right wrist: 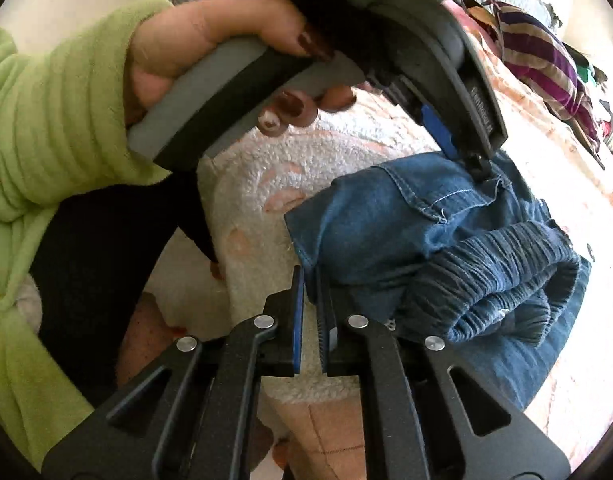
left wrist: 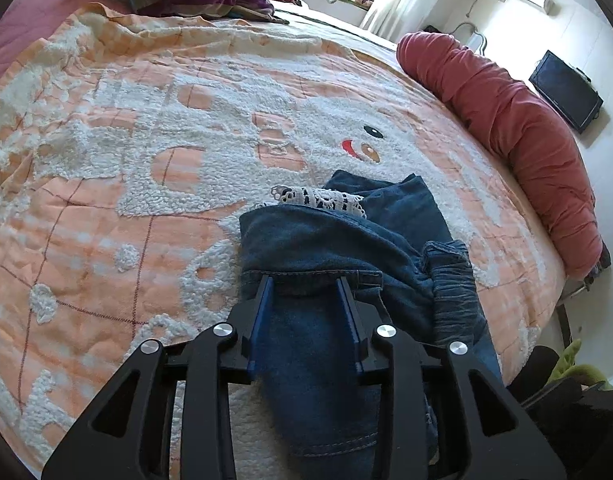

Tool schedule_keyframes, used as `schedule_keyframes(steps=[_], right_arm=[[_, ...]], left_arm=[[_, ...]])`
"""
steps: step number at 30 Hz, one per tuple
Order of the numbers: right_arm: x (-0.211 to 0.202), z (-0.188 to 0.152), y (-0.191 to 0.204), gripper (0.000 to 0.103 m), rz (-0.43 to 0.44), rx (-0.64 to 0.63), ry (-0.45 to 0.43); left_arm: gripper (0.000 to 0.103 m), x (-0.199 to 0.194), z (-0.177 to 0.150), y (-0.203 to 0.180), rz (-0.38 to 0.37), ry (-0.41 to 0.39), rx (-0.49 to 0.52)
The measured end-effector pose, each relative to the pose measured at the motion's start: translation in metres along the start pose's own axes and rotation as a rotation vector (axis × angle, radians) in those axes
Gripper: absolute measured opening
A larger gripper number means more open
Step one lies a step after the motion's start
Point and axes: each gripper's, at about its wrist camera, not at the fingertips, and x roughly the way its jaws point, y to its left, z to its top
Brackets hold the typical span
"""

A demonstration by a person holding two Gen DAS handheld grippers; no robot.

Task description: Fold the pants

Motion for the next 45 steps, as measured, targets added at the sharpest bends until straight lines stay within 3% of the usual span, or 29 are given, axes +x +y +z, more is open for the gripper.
schedule_keyframes(steps=[5, 8, 11, 20, 24, 25, 27, 31, 34, 41, 43, 45], right_arm=[[-0.010, -0.007, 0.005, 0.008, -0.010, 0.019, -0.010], [-0.020, -0.009, 0.004, 0.014, 0.014, 0.049, -0.044], [-0.026, -0.007, 0.002, 0.016, 0.023, 0.072, -0.074], [-0.059, -0.013, -0.001, 0.035, 0.020, 0.164, -0.200], [-0.077, -0.015, -0.001, 0.044, -0.007, 0.190, -0.260], [-0.080, -0.016, -0.002, 0.048, -0.014, 0.196, -0.272], [-0.089, -0.015, -0.003, 0.056, -0.028, 0.215, -0.300], [-0.105, -0.016, -0.006, 0.070, -0.071, 0.245, -0.346], [-0.115, -0.018, -0.008, 0.076, -0.098, 0.267, -0.372], [-0.135, -0.018, -0.021, 0.083, -0.175, 0.336, -0.446], [-0.140, -0.019, -0.029, 0.084, -0.209, 0.372, -0.462], [-0.143, -0.020, -0.035, 0.086, -0.227, 0.400, -0.470]], left_arm=[[0.036, -0.002, -0.003, -0.005, 0.021, -0.004, 0.021], [0.050, -0.005, -0.006, -0.007, 0.038, -0.006, 0.029], [0.051, -0.010, -0.009, -0.010, 0.056, -0.010, 0.039], [0.056, -0.031, -0.013, -0.018, 0.085, -0.046, 0.061], [0.057, -0.043, -0.014, -0.021, 0.092, -0.065, 0.060], [0.068, -0.048, -0.015, -0.021, 0.093, -0.073, 0.058], [0.076, -0.055, -0.016, -0.023, 0.100, -0.088, 0.057], [0.076, -0.068, -0.018, -0.028, 0.112, -0.111, 0.067], [0.086, -0.078, -0.019, -0.031, 0.126, -0.130, 0.068], [0.087, -0.094, -0.021, -0.036, 0.137, -0.163, 0.078], [0.096, -0.097, -0.022, -0.036, 0.138, -0.168, 0.074], [0.096, -0.098, -0.022, -0.035, 0.140, -0.173, 0.071]])
